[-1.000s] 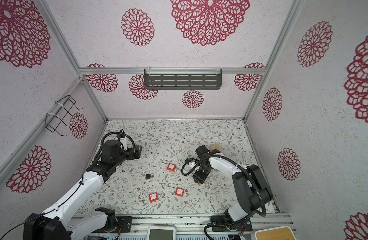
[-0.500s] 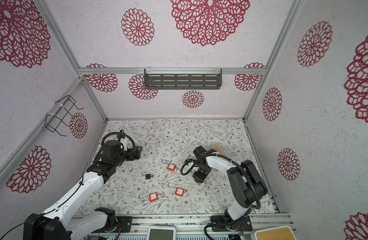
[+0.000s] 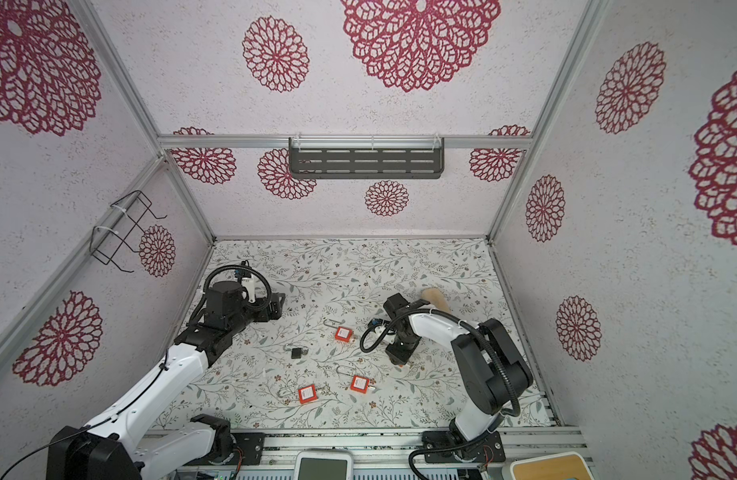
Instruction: Lock with the key
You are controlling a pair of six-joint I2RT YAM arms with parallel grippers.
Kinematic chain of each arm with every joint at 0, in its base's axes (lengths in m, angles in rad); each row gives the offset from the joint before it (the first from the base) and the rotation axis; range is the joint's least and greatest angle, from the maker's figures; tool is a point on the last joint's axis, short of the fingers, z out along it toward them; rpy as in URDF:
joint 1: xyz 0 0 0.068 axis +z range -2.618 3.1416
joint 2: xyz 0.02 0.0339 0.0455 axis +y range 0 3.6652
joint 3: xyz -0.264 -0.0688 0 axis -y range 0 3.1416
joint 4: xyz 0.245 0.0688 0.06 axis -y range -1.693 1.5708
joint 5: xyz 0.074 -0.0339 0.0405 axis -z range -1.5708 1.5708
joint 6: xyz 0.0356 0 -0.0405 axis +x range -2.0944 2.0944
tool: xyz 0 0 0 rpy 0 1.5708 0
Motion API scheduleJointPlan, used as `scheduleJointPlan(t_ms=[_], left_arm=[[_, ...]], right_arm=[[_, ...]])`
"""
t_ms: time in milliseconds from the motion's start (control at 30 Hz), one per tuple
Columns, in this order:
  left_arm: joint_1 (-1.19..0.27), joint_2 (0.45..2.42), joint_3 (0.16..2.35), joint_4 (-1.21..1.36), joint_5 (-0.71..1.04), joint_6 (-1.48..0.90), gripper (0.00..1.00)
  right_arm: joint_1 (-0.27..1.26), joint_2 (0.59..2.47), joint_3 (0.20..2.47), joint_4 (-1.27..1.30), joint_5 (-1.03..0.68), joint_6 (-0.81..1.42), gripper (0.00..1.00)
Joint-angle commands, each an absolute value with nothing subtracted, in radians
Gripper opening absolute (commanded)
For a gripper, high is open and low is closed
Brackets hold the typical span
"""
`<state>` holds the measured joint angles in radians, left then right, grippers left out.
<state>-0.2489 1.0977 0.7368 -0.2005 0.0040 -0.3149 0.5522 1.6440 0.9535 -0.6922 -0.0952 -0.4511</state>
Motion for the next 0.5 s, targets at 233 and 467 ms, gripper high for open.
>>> scheduleJointPlan(t_ms=[233, 467], left_arm=[[-0.269, 1.001, 0.614, 0.061, 0.128, -0.090, 0.98], [-0.282, 1.013, 0.586, 0.228, 0.454, 0.176, 0.98]], right_arm=[[0.577, 1.488, 1.125, -0.791, -0.160, -0.479, 0.29], [0.589, 1.412, 1.217, -0.835, -0.210, -0.605, 0.27]])
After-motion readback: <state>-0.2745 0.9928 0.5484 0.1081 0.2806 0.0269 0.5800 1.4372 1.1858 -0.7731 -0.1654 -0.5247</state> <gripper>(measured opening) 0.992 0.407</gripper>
